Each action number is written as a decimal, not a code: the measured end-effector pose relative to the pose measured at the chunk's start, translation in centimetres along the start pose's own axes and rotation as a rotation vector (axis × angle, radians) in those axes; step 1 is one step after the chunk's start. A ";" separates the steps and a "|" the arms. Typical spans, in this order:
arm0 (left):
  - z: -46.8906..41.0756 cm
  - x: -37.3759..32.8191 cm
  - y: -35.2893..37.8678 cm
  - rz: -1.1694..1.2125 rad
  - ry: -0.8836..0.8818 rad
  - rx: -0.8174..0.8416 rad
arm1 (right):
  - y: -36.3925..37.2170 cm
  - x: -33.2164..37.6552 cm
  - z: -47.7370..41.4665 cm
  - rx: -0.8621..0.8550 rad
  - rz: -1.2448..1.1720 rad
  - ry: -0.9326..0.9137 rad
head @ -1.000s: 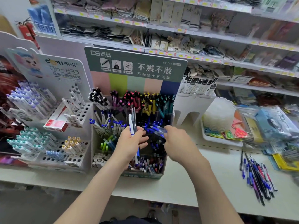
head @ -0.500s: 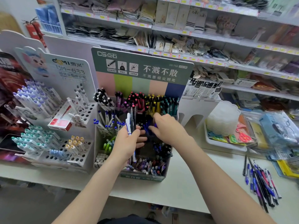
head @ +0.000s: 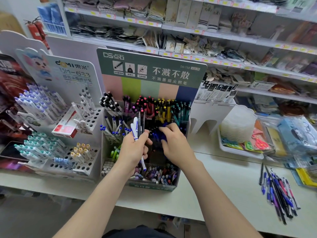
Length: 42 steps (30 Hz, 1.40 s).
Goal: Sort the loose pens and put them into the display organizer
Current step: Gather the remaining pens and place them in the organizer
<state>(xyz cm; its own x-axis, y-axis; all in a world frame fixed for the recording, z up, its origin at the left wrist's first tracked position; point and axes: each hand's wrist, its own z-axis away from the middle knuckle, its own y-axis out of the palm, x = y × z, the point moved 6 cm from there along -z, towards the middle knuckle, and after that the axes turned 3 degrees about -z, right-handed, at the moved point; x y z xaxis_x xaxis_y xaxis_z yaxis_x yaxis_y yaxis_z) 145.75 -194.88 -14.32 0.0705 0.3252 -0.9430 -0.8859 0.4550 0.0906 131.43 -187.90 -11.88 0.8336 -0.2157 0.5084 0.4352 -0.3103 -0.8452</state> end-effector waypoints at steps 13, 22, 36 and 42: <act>1.8 -0.4 1.4 0.228 -0.072 0.203 | -2.2 1.6 2.1 -0.450 -0.002 -0.105; 3.1 -1.8 1.6 0.074 0.035 0.374 | -1.2 3.2 2.6 -0.233 -1.058 0.395; 3.0 -1.8 0.3 -0.469 0.170 0.414 | -2.1 2.3 2.5 -0.458 -0.925 0.505; 2.2 -2.0 -2.1 -0.333 0.176 0.214 | -3.7 2.1 1.5 -0.441 -0.956 0.318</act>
<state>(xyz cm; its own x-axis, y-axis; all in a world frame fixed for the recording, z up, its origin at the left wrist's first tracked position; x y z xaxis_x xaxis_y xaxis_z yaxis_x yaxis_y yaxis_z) 148.44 -194.64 -11.88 0.2413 -0.0061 -0.9704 -0.7116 0.6788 -0.1812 132.11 -185.87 -7.91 0.0640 0.0813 0.9946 0.6424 -0.7660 0.0213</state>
